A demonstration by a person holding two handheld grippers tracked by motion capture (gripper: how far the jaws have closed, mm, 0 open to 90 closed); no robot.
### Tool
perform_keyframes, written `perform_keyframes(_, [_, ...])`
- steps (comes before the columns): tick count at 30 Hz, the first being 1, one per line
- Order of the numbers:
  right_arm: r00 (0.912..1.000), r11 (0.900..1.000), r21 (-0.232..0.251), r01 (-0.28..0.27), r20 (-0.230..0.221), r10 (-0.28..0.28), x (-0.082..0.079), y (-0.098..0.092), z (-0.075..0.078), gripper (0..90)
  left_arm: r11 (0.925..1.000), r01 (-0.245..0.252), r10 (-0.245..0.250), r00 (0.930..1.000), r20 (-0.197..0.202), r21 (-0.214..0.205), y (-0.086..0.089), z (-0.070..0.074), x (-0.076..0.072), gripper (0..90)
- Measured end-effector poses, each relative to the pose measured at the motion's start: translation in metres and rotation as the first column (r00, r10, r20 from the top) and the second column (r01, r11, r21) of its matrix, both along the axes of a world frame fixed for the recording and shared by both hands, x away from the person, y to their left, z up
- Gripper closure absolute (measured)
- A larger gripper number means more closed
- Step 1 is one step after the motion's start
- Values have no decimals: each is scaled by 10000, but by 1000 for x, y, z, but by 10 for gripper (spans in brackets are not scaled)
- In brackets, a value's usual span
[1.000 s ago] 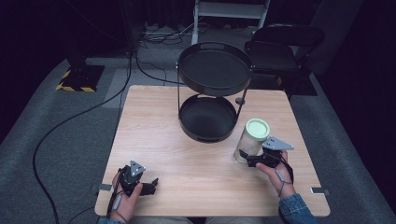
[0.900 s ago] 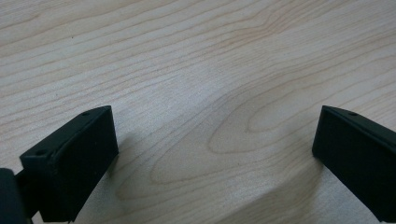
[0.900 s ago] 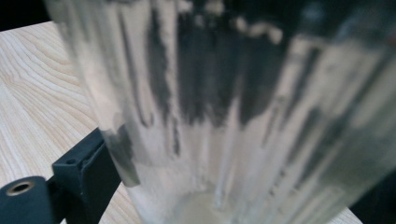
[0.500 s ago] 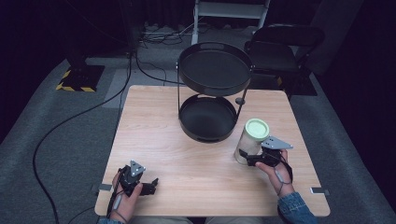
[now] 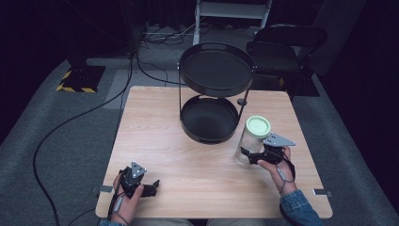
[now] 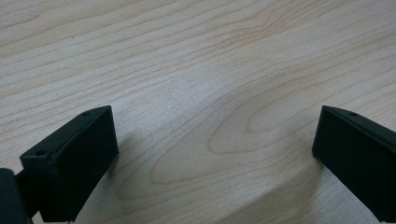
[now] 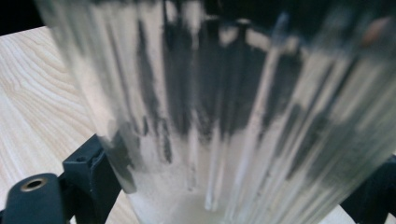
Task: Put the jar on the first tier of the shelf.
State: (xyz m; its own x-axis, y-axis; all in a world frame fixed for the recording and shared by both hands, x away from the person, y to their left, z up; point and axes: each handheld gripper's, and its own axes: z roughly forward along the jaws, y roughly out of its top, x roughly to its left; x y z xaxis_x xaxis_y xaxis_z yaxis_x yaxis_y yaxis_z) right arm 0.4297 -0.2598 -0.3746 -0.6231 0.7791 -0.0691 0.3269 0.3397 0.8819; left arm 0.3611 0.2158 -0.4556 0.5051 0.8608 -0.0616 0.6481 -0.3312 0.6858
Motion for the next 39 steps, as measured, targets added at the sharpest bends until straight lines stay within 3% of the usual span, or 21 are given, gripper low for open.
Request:
perform_keyframes(18, [9985, 9988, 40, -486, 267, 484, 30, 24, 28, 110, 10000, -7, 7, 10000, -5, 2, 0, 0, 0, 0])
perform_keyframes(39, [9963, 9966, 145, -810, 299, 805, 70, 58, 35, 110, 10000, -8, 8, 10000, -3, 0, 0, 0, 0, 0])
